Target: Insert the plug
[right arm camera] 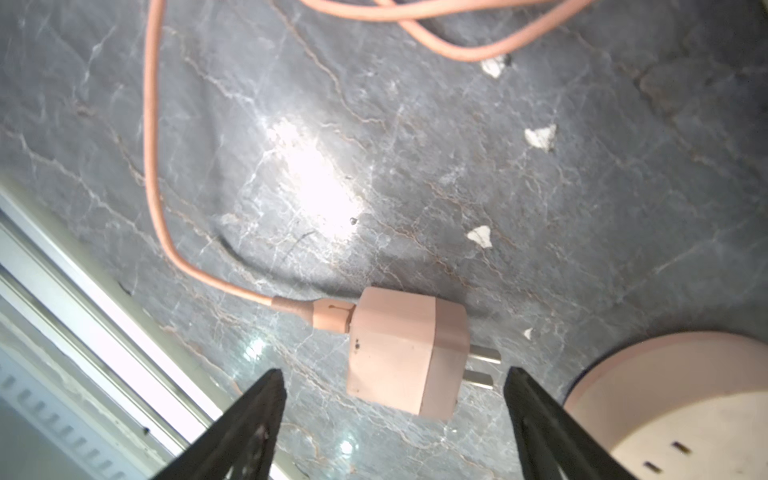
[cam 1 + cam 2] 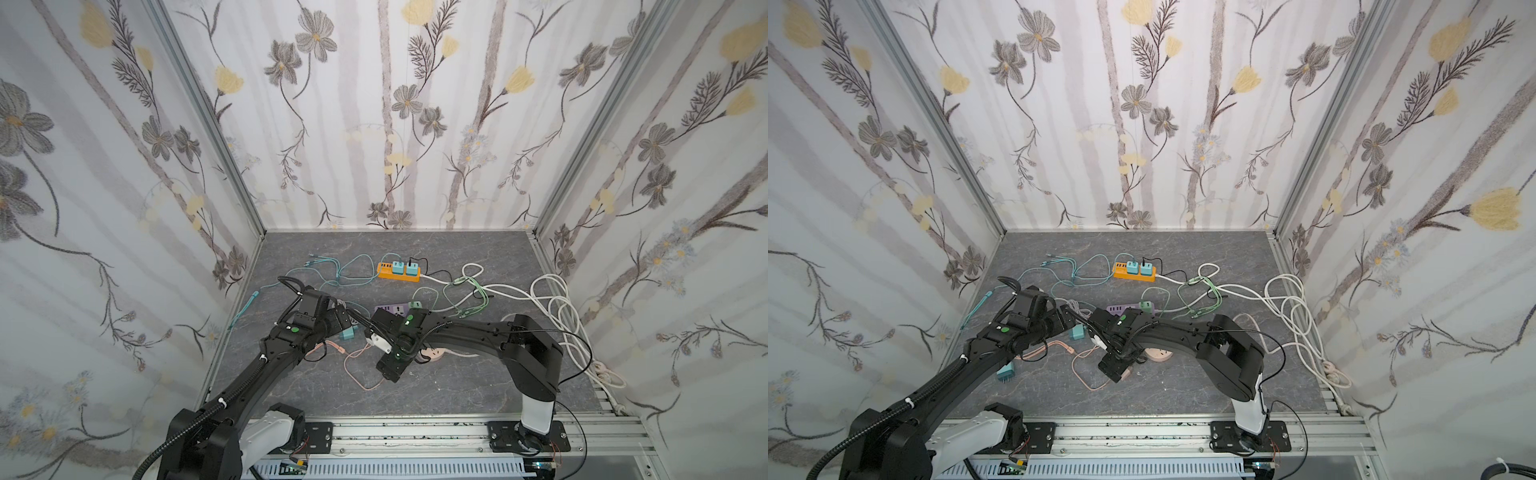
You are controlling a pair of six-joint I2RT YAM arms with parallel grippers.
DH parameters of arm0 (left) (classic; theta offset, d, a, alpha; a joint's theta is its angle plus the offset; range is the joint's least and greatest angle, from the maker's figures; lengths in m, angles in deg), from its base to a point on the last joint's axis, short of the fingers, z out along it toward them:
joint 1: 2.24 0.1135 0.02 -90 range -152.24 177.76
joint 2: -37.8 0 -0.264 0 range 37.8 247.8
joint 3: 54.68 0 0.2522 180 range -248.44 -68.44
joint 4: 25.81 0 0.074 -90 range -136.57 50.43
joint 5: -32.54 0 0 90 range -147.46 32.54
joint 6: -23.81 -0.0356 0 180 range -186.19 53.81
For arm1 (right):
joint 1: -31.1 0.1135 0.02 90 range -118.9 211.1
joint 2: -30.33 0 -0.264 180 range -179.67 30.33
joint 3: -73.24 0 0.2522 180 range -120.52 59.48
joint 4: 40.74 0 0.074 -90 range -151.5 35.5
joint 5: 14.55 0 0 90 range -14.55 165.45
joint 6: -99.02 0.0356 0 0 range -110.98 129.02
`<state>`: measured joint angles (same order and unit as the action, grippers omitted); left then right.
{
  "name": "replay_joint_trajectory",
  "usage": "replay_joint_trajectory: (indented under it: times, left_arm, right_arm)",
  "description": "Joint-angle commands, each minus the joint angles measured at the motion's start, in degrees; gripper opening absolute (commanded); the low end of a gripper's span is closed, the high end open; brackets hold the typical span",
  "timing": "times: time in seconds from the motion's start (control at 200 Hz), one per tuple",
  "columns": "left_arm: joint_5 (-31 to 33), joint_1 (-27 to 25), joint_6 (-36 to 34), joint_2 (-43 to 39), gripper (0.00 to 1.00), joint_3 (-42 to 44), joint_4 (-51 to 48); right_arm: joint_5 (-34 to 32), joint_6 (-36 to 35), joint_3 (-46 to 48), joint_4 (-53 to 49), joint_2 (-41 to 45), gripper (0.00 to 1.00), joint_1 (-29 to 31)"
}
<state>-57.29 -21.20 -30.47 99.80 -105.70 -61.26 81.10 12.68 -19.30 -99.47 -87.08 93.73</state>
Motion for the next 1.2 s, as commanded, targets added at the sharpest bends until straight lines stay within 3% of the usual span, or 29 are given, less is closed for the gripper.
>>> replay_joint_trajectory:
  times: [0.0,0.2,0.4,0.475,0.545,0.759,0.924,1.194]
  left_arm:
    - [0.5,0.1,-0.7,-0.8,1.0,-0.1,-1.4]
    - [1.1,0.8,0.5,-3.9,1.0,1.6,-1.3]
    - [0.8,2.0,-0.2,-5.1,1.0,1.7,-3.2]
    - [1.4,2.2,-0.1,-5.8,1.0,1.9,-4.0]
    - [1.9,2.6,0.5,-7.1,1.0,2.7,-3.7]
    - [0.6,4.7,0.6,-9.4,1.0,4.3,-3.5]
    - [-1.2,5.2,0.4,-8.7,1.0,4.6,-2.8]
    - [-3.0,5.2,-0.5,-8.5,1.0,4.5,-2.6]
  right_arm:
    - [-1.7,-14.9,0.0,-1.3,0.7,0.84,0.4]
    - [-3.5,-18.7,0.1,-3.3,-2.2,0.84,0.7]
    - [-6.1,-35.2,4.7,0.4,0.7,0.86,2.0]
    - [-5.8,-40.9,6.6,2.5,2.1,0.99,1.9]
    - [-6.4,-45.5,7.9,4.3,2.4,0.99,1.9]
    - [-6.8,-50.3,6.5,6.3,0.1,0.97,1.6]
    - [-4.2,-52.2,5.8,7.4,-1.3,0.88,1.8]
    - [-3.4,-50.3,7.0,6.7,-2.1,0.41,1.1]
